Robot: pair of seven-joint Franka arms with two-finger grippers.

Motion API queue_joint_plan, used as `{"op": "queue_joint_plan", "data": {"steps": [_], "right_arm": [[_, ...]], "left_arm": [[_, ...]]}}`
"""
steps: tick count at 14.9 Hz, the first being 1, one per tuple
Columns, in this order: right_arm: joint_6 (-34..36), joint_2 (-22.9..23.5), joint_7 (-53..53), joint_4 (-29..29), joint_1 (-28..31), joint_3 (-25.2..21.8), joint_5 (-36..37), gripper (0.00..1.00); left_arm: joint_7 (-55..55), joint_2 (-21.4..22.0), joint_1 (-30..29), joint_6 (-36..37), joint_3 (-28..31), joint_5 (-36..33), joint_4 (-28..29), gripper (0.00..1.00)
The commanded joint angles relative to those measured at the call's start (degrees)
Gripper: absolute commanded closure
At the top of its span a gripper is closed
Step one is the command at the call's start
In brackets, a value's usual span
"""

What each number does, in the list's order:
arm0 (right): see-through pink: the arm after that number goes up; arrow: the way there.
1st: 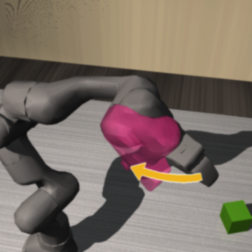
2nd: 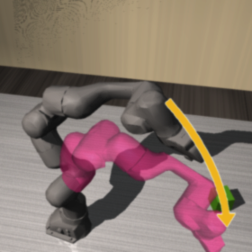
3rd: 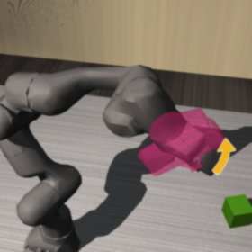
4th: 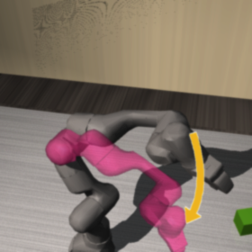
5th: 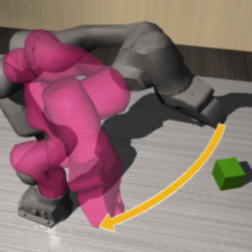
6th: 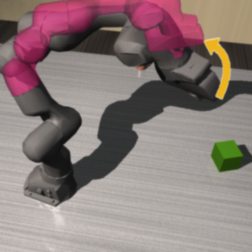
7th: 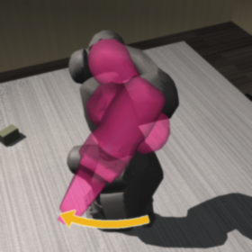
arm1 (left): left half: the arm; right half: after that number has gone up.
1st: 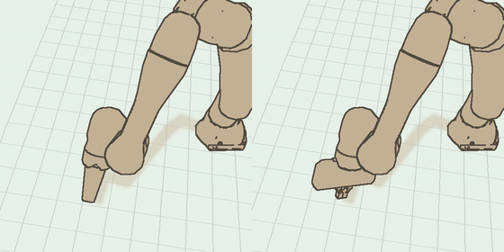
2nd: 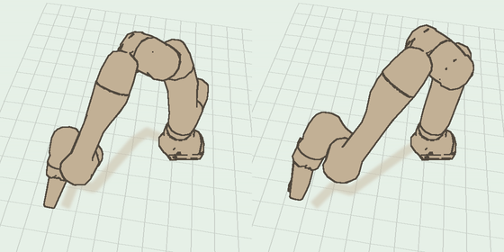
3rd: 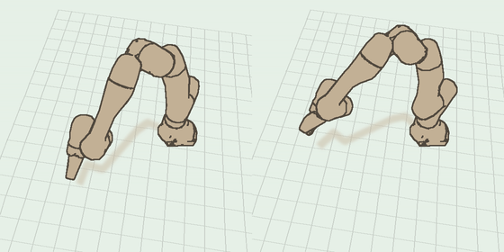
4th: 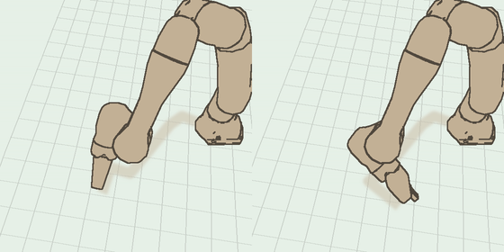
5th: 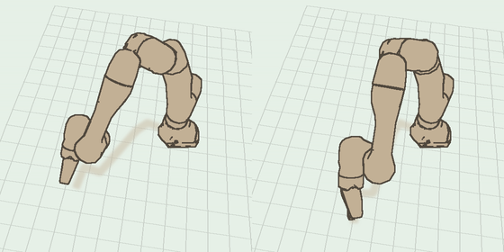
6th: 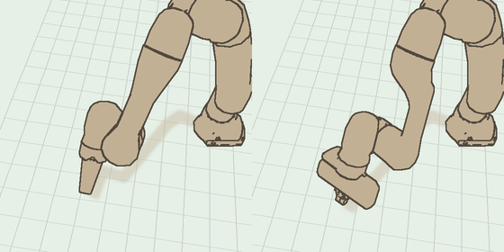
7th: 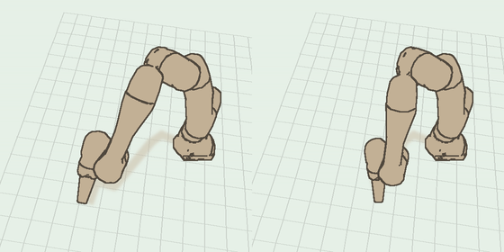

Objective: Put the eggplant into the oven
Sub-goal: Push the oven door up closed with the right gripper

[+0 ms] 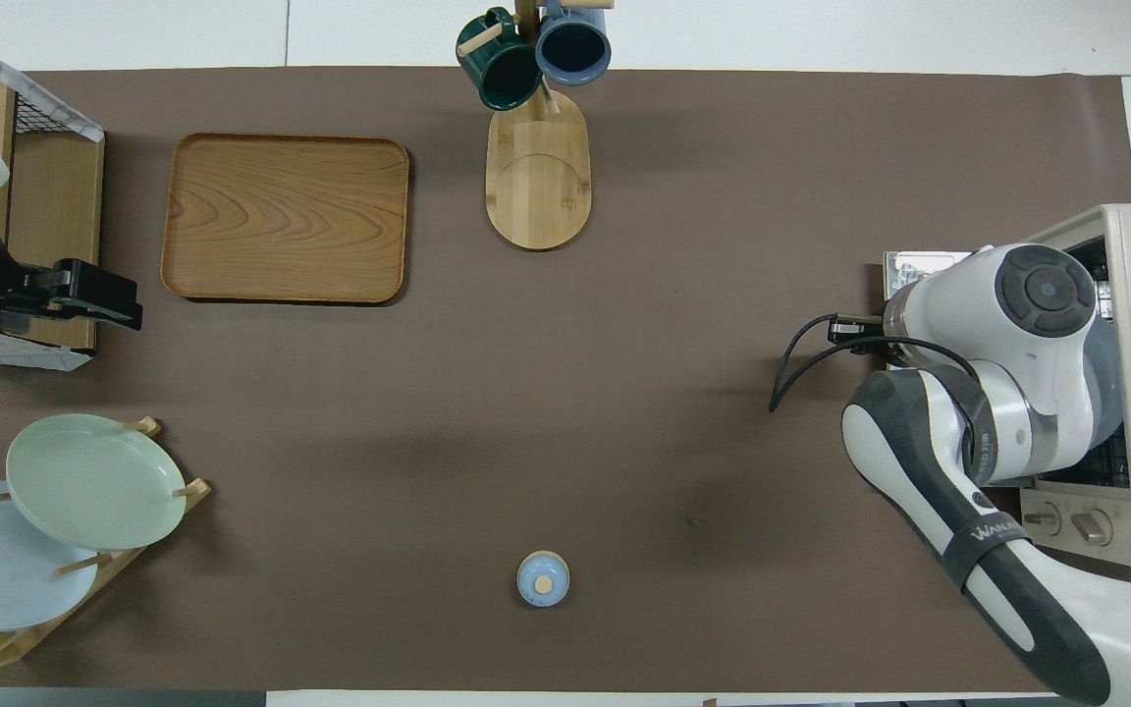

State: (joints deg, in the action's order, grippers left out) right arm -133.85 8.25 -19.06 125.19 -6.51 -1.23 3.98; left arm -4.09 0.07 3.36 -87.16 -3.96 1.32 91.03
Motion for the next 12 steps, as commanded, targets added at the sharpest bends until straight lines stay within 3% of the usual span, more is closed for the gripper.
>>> {"op": "queue_joint_plan", "data": {"steps": [1,7,10,12], "right_arm": [[-0.79,0.36,-0.02,1.63,0.36,-0.08,2.7,0.96],[1.58,0.27,0.16,1.99,1.33,-0.08,12.18,0.95],[2.28,0.27,0.25,1.9,1.5,-0.08,13.5,0.95],[5.25,0.54,0.69,-0.37,1.59,-0.08,18.93,0.95]], "left_arm": [[0.05,0.72,-0.55,-0.82,-0.35,-0.62,0.99,0.0],[0.05,0.72,-0.55,-0.82,-0.35,-0.62,0.99,0.0],[0.05,0.72,-0.55,-0.82,-0.35,-0.62,0.99,0.0],[0.05,0.72,-0.55,-0.82,-0.35,-0.62,0.99,0.0]]}}
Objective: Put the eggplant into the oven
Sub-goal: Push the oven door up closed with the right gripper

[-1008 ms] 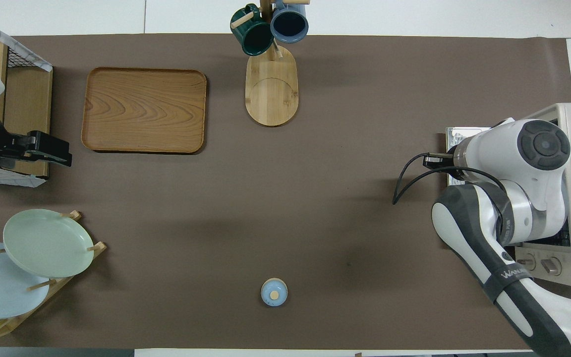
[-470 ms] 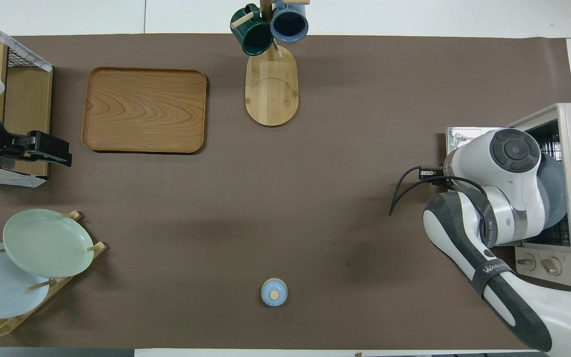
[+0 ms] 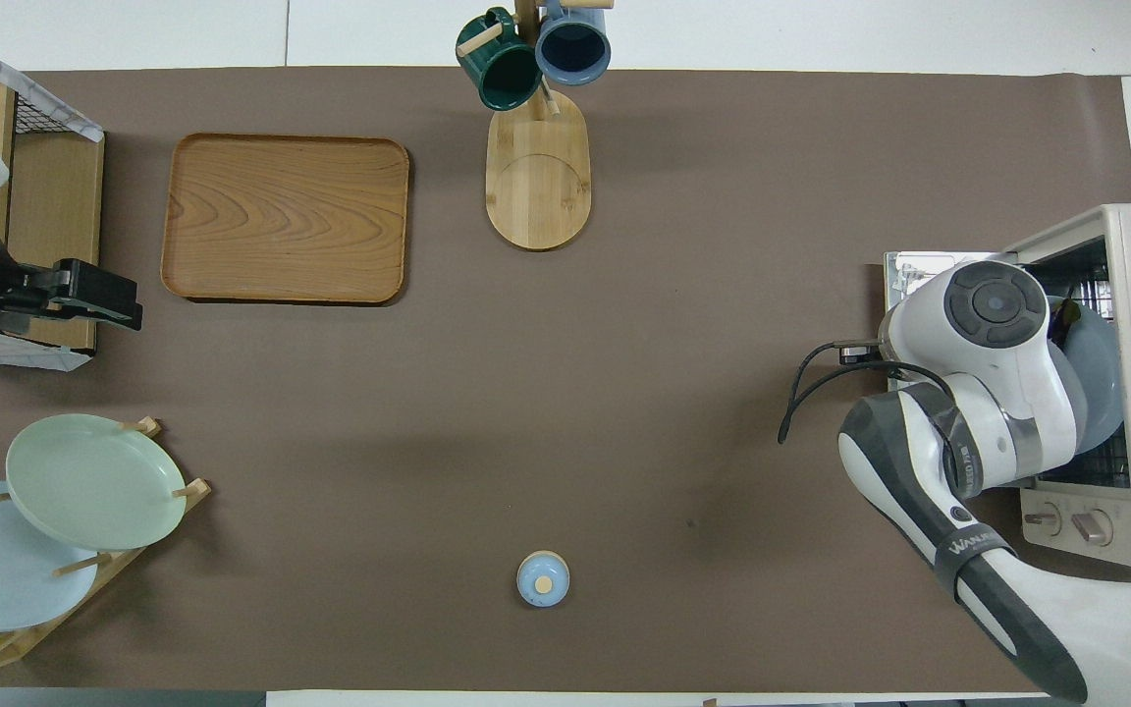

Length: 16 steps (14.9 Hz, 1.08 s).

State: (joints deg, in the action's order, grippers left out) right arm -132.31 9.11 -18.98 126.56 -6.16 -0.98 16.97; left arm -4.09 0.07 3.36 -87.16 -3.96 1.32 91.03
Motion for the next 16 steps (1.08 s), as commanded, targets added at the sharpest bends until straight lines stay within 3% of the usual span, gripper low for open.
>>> {"op": "queue_joint_plan", "data": {"steps": [1,6,16], "right_arm": [[7.65,-0.14,0.7,-4.11,1.06,-0.16,7.8,0.95],[18.56,-1.89,11.31,-13.26,3.16,-0.33,7.29,0.95],[25.78,-8.49,21.53,-13.89,9.06,-0.51,-1.23,0.89]], "left_arm": [[0.05,0.72,-0.55,-0.82,-0.35,-0.62,0.99,0.0],[0.05,0.72,-0.55,-0.82,-0.35,-0.62,0.99,0.0],[0.05,0.72,-0.55,-0.9,-0.35,-0.62,0.99,0.0]]}}
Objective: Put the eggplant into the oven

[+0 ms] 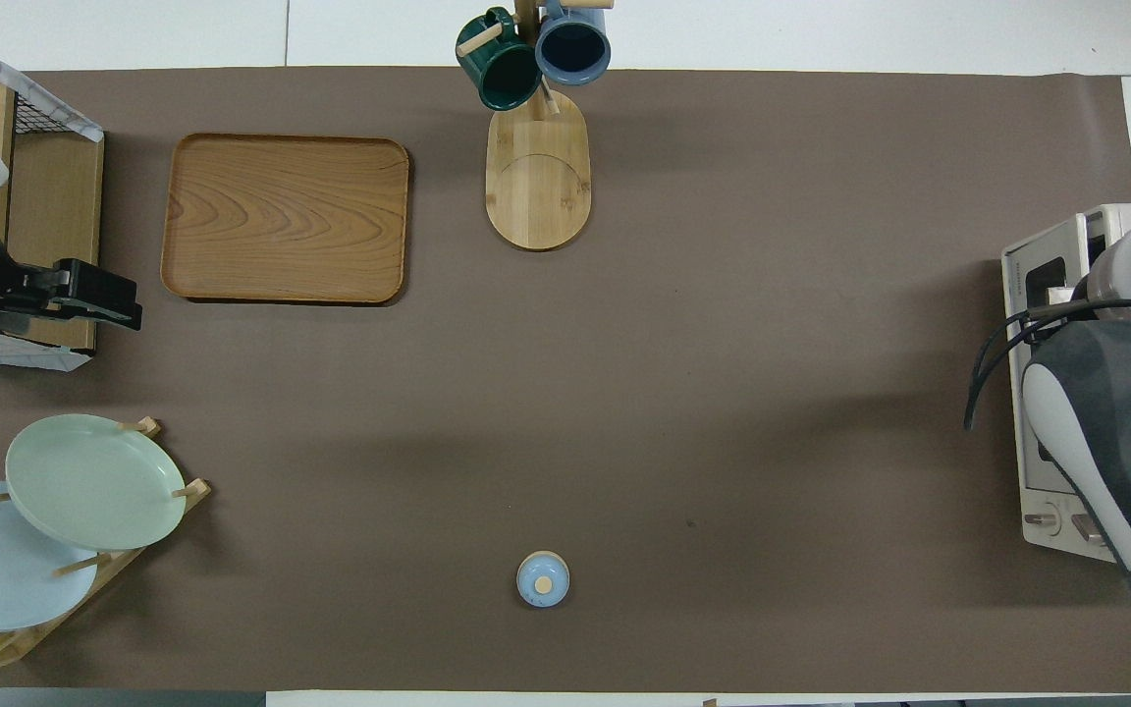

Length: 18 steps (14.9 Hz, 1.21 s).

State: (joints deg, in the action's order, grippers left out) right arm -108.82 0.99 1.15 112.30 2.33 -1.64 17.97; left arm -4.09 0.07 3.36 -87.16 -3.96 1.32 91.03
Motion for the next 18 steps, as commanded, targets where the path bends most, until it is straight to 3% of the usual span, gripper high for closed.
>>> {"op": "queue_joint_plan", "data": {"steps": [1,9,12,13,14,15,18], "right_arm": [[3.6,-1.16,1.4,-0.15,0.57,0.15,-3.11,0.87],[13.36,-3.01,3.68,-7.26,0.31,0.24,-11.01,0.86],[15.31,-3.1,3.86,-10.25,0.48,0.15,-15.15,0.61],[16.0,-3.27,3.77,-10.52,0.4,0.15,-15.42,0.58],[16.53,-3.71,3.77,-10.52,0.4,0.24,-15.42,0.36],[16.71,-3.8,3.68,-10.44,0.31,0.24,-15.42,0.0],[16.54,-4.16,3.59,-10.0,0.22,0.32,-15.42,0.0]], "left_arm": [[0.05,0.72,-0.55,-0.82,-0.35,-0.62,0.99,0.0],[0.05,0.72,-0.55,-0.9,-0.35,-0.62,0.99,0.0],[0.05,0.72,-0.55,-0.82,-0.35,-0.62,0.99,0.0],[0.05,0.72,-0.55,-0.82,-0.35,-0.62,0.99,0.0],[0.05,0.72,-0.55,-0.82,-0.35,-0.62,0.99,0.0],[0.05,0.72,-0.55,-0.9,-0.35,-0.62,0.99,0.0],[0.05,0.72,-0.55,-0.82,-0.35,-0.62,0.99,0.0]]}}
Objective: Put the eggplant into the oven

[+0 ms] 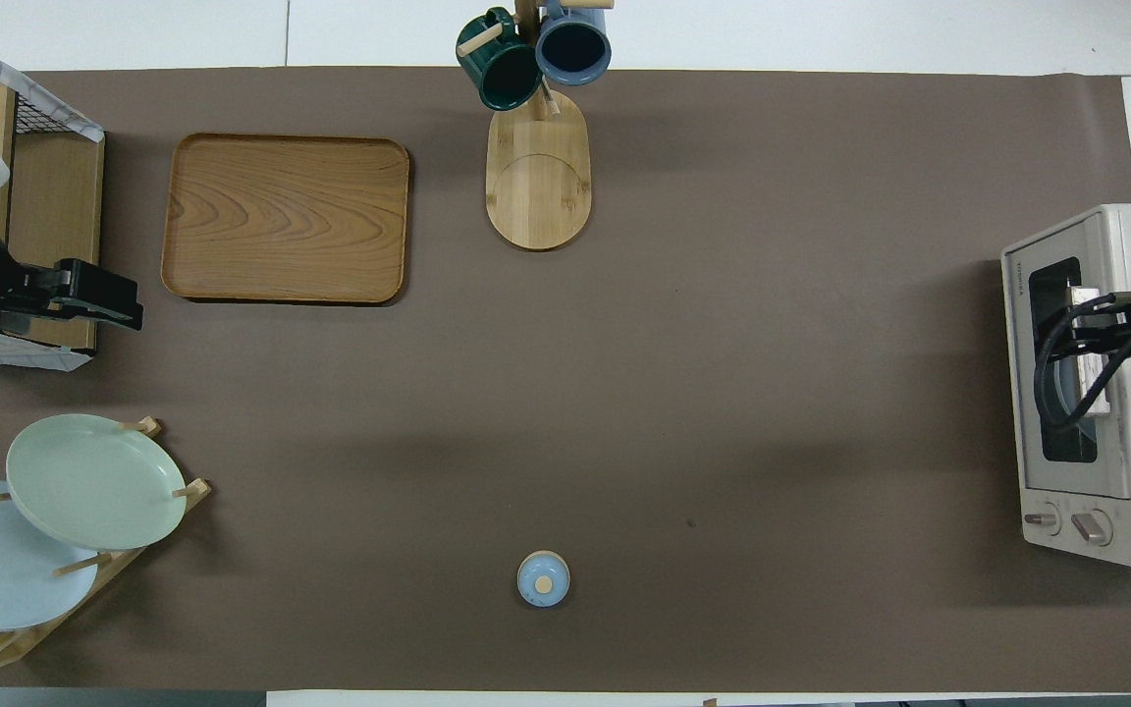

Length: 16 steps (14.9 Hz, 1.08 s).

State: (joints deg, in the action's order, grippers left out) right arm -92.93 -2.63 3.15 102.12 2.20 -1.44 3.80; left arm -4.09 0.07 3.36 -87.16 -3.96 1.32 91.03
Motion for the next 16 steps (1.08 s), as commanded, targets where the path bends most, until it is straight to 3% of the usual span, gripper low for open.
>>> {"op": "queue_joint_plan", "data": {"steps": [1,3,9,16], "right_arm": [[0.21,-0.54,1.6,0.27,0.35,0.29,-1.33,0.0],[0.46,2.17,1.69,-2.96,0.52,2.13,-2.39,0.0],[5.99,6.05,1.69,-13.69,-1.41,-1.02,-1.95,0.0],[6.71,3.25,1.69,-10.82,-1.76,-1.29,-1.86,0.0]], "left_arm": [[0.05,0.72,-0.55,-0.82,-0.35,-0.62,0.99,0.0],[0.05,0.72,-0.55,-0.82,-0.35,-0.62,0.99,0.0],[0.05,0.72,-0.55,-0.82,-0.35,-0.62,0.99,0.0],[0.05,0.72,-0.55,-0.82,-0.35,-0.62,0.99,0.0]]}}
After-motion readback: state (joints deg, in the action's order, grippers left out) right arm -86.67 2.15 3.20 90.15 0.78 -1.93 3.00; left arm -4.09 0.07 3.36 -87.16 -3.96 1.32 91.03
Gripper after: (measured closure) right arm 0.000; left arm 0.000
